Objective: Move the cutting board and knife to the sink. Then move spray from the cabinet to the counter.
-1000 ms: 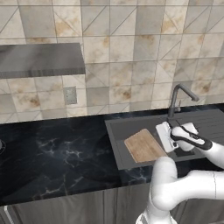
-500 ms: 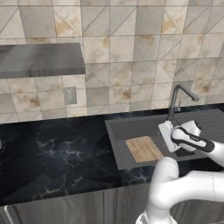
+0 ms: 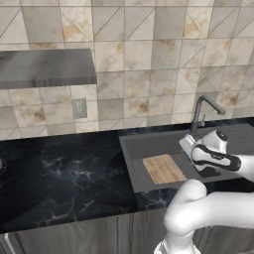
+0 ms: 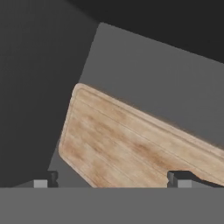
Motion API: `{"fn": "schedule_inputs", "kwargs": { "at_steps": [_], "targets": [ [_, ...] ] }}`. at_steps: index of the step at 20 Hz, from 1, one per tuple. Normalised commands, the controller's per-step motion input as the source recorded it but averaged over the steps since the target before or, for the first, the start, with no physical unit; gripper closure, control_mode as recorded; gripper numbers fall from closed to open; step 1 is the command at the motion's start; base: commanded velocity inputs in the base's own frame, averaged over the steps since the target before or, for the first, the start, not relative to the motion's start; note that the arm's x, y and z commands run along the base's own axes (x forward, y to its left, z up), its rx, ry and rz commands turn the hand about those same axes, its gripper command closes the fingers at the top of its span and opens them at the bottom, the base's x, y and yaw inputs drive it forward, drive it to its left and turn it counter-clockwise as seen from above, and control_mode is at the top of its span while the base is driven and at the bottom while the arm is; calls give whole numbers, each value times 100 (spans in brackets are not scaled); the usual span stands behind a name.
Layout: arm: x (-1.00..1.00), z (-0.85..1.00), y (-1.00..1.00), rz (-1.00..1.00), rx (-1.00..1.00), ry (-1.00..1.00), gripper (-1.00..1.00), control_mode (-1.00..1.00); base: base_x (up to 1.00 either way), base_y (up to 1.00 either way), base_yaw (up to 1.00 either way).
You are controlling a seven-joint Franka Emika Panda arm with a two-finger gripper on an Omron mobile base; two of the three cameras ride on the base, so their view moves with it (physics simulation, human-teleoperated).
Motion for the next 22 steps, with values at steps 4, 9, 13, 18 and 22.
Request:
{"fn": "schedule_inputs", "kwargs": {
  "at_steps": [4, 9, 13, 18, 22],
  "targets": [
    [-27, 53, 7, 0, -20, 0, -100, -100, 0, 0, 0],
    [-34, 54, 10, 4, -18, 0, -100, -100, 0, 0, 0],
    [-43, 54, 4, 9, -20, 0, -100, -100, 0, 0, 0],
    [-45, 53, 0, 13, -19, 0, -100, -100, 0, 0, 0],
    [-46, 47, 0, 15, -16, 3, -100, -100, 0, 0, 0]
  ]
}}
